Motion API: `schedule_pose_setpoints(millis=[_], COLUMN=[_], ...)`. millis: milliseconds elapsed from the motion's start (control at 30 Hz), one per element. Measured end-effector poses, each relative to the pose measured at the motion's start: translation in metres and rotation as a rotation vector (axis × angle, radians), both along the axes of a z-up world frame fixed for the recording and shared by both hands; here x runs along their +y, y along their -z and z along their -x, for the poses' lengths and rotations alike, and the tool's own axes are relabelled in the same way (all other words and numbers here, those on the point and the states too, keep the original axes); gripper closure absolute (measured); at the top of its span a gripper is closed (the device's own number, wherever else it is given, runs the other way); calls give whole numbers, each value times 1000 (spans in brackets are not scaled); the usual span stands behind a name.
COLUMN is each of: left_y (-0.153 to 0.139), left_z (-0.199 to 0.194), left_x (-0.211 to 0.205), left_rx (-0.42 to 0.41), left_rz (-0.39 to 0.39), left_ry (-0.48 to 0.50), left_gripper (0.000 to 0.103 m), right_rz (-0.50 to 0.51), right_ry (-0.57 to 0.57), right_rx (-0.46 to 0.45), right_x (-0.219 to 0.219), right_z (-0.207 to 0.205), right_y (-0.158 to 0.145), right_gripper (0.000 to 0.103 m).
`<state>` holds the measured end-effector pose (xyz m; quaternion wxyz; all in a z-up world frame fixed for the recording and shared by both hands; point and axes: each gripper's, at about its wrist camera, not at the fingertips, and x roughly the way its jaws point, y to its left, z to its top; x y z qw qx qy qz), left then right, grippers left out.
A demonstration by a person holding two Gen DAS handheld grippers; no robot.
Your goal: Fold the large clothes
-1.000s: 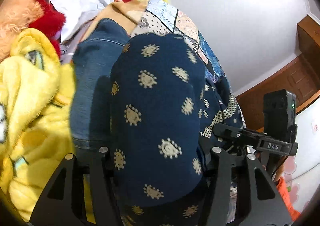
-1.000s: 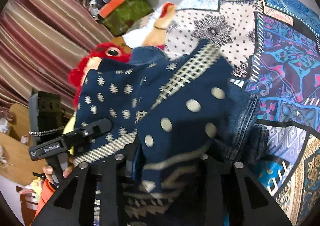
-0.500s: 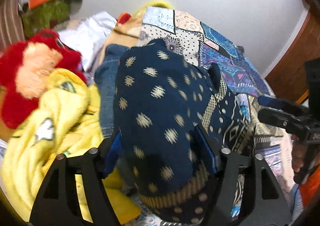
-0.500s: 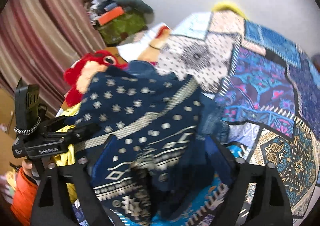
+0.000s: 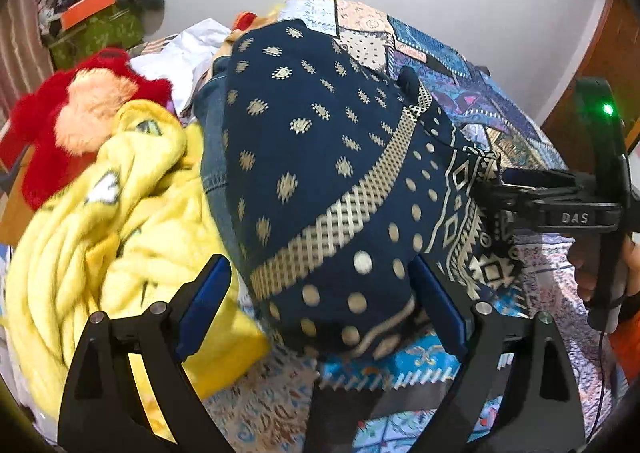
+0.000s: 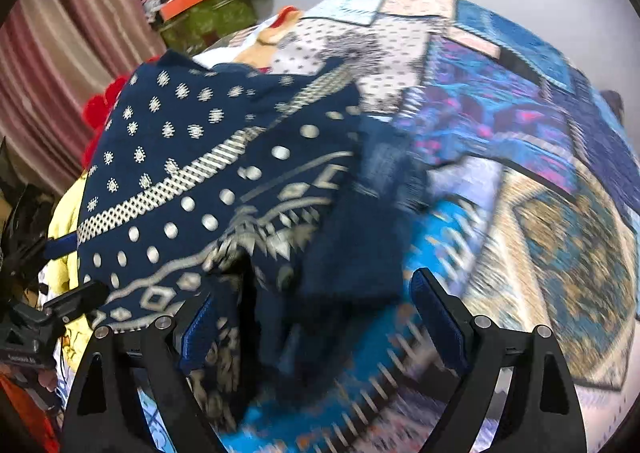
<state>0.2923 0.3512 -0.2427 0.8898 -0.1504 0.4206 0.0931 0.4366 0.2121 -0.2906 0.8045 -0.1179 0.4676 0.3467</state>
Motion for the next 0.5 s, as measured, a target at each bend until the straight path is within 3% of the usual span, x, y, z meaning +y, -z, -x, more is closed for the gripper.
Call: schedule_pose_setpoints(millis=[100, 233, 500], left_y=[-10, -41, -161], left_z=[13, 36, 112], left_x=[-3, -15, -61], left_rx=[-1, -41, -325], left_rz=[5, -55, -164], left_ry=[-13, -29, -38], left_gripper=[11, 12, 12], right_rz=[21, -18, -265], right_ry=[15, 6, -27], right_rx=[-55, -116, -323], right_x=[-19, -40, -75], right_z=[16, 51, 149], right_y=[-16, -54, -178], right_gripper=[14, 15, 15])
